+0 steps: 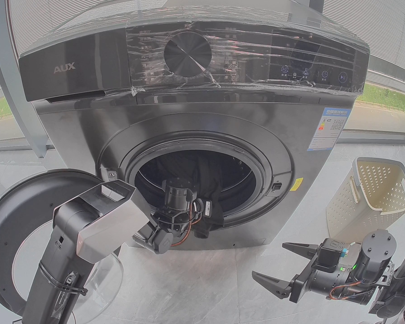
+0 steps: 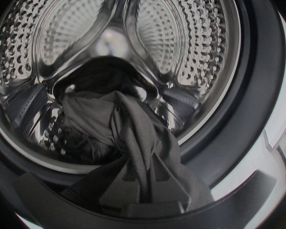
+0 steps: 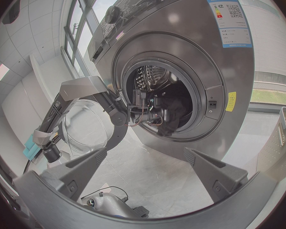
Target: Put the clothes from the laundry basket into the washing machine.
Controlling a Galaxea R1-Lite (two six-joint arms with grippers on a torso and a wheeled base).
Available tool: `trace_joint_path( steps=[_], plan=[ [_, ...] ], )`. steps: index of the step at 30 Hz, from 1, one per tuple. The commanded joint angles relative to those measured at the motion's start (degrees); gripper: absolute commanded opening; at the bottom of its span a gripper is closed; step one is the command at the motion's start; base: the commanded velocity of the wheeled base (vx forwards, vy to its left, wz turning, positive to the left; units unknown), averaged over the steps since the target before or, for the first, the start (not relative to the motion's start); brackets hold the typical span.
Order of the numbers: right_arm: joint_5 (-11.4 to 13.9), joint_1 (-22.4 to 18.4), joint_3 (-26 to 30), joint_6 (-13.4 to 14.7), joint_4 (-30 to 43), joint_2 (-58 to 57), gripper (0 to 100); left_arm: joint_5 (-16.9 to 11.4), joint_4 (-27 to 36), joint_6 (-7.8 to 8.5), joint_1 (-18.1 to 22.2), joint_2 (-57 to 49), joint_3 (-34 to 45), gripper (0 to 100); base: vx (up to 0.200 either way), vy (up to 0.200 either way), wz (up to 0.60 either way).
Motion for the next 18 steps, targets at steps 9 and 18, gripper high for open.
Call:
trace_joint_path(
  steps=[9,18],
  plan=[
    [0.0,0.0,0.8,0.1,-0.4,-0.8,100,6.0,-0.5,-1.07,2.7,6.3,-24.3,0,0.0,0.0,0.0],
    [0.0,0.0,0.8,0.1,-0.4,-0.8,100,7.2,-0.2,-0.72,3.4,9.9,-33.5,0,0.0,0.0,0.0]
  ],
)
